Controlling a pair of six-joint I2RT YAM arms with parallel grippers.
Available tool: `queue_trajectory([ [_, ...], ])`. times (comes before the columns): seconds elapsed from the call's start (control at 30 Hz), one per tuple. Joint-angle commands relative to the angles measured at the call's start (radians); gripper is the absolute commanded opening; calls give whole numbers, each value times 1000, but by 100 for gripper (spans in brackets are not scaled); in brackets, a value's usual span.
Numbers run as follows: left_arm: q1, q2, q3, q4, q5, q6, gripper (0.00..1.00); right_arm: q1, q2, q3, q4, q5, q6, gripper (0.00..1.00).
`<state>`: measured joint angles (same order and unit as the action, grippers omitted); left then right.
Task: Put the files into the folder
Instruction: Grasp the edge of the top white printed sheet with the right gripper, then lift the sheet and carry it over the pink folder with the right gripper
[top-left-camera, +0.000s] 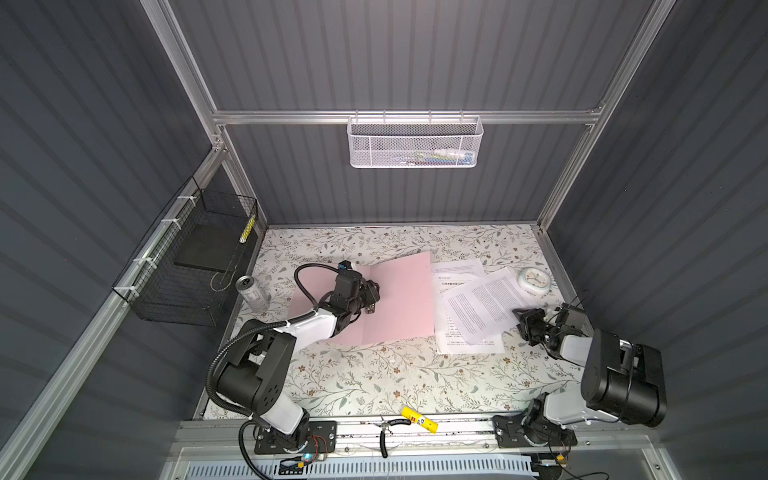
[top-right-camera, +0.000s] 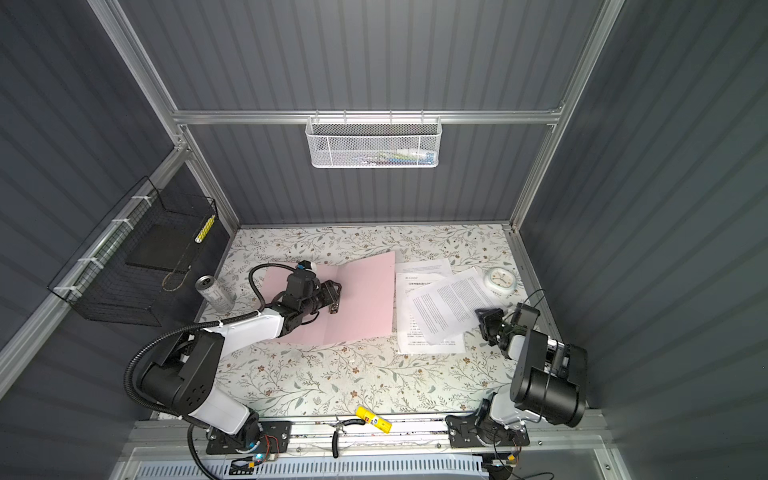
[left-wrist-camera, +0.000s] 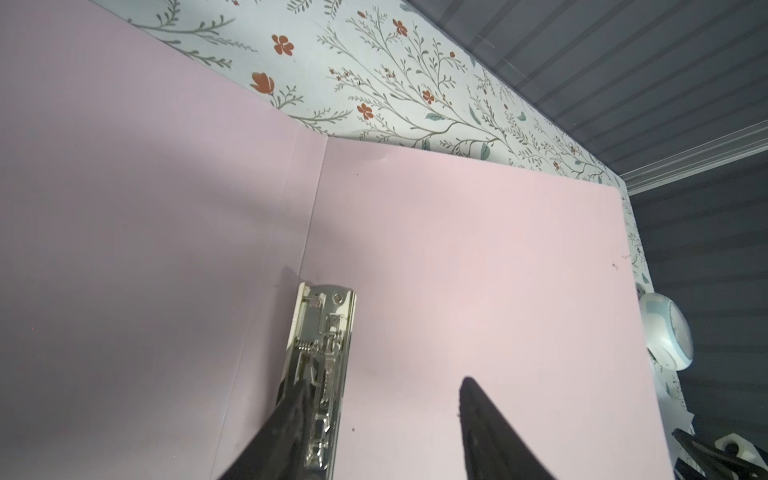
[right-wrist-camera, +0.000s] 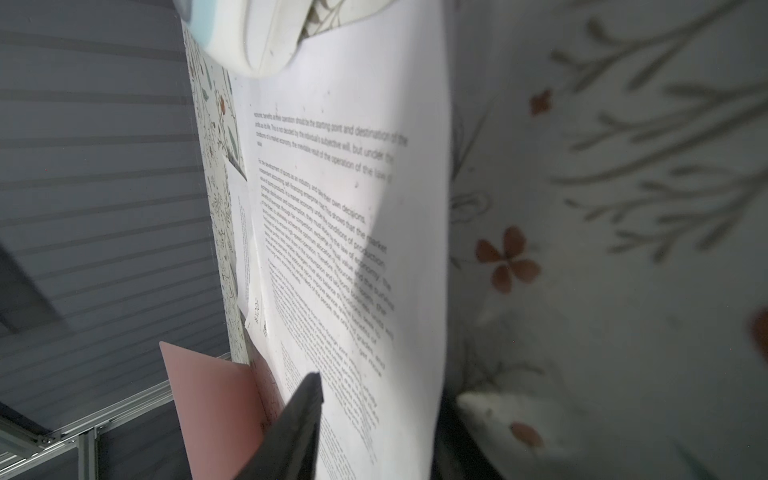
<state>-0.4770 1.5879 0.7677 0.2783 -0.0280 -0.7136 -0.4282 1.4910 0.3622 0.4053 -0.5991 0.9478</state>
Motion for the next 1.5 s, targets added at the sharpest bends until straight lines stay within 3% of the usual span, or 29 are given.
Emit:
queue_trajectory([
  [0.0, -4, 12, 21, 18, 17, 7, 58, 9, 60, -37, -2, 24, 42, 33],
  [0.17, -4, 5, 27, 9, 14, 9, 58, 11, 72, -45, 36, 19, 53, 15],
  [0.23, -4, -2, 27, 4, 11, 8, 58, 12, 62, -42, 28, 21, 48, 0],
  [0.4, -3, -32, 31, -25, -3, 15, 58, 26, -7, -21, -35, 36, 30, 0],
  [0.53, -3, -97, 39, -82, -33, 41, 58, 92, -165, 71, -228, 95, -33, 0],
  [0.73, -2, -217, 47, -188, -101, 93, 59, 270, -422, 338, -579, 364, -211, 0],
  [0.87, 5, -287, 23, -229, -165, 95, 59, 363, -489, 483, -649, 490, -329, 0],
  [0.97, 19, -323, 13, -258, -176, 107, 59, 412, -478, 594, -670, 519, -375, 0],
  [1.13, 23, -365, 28, -325, -230, 122, 59, 512, -394, 727, -618, 446, -374, 0],
  [1.3, 23, -445, 14, -371, -334, 163, 59, 690, -236, 902, -574, 398, -374, 0],
  [1.47, 23, -546, -1, -431, -424, 200, 59, 915, -115, 1093, -550, 454, -497, 0],
])
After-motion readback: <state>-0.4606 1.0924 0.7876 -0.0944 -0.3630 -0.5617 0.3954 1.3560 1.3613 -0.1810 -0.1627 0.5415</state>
